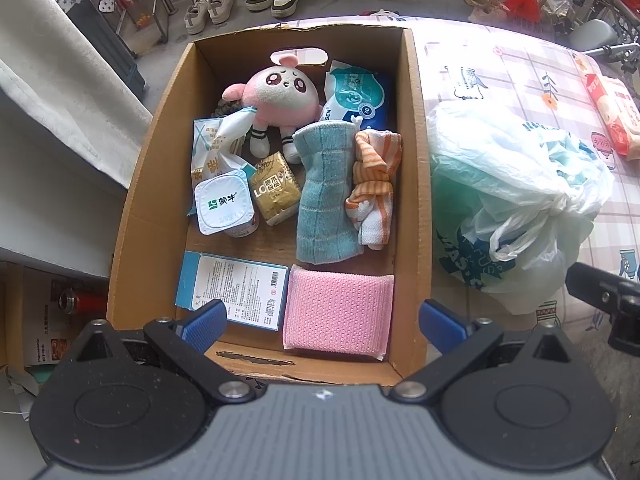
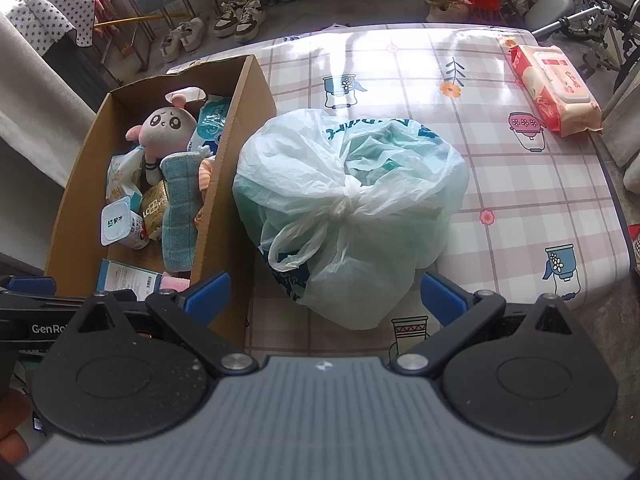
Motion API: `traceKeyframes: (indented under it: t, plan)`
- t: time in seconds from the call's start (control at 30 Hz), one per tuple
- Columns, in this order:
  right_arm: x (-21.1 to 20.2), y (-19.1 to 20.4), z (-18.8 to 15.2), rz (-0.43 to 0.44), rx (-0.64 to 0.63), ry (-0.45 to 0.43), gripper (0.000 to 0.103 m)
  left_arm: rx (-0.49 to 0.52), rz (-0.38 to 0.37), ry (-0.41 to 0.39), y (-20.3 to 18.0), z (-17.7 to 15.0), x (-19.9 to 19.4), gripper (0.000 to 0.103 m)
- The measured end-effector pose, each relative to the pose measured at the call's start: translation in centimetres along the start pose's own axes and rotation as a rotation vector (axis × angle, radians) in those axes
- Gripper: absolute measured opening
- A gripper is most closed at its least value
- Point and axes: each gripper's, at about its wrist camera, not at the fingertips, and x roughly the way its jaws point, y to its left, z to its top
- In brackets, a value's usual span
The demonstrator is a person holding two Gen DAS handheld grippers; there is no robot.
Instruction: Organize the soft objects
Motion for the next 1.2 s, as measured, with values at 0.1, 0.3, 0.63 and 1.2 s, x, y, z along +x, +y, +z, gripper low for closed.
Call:
traceKeyframes:
  t: [0.1,0.3,0.63,1.2]
  plan:
    - [0.1,0.0,0.0,-0.003,-0.002,0.002,0.102,0.001,0.001,0.002,0.0,0.0,0.0,0.103]
    - [0.4,0.0,0.0,-0.009,-0.008,0.014,0.102,0.004,0.003,0.006,-0.1,-0.1,0.3,0.103]
    - [0.6,0.1,0.1,-0.01,-0.02,0.021,0.102,0.005,0.003,0.004,-0.2,0.0,0.3,0.103]
    - [1.9,0.8,-0.2,-0.009,-0.056,0.082,0.102,-0.001,0.008,0.014,0.3,0.0,0.7,0.103]
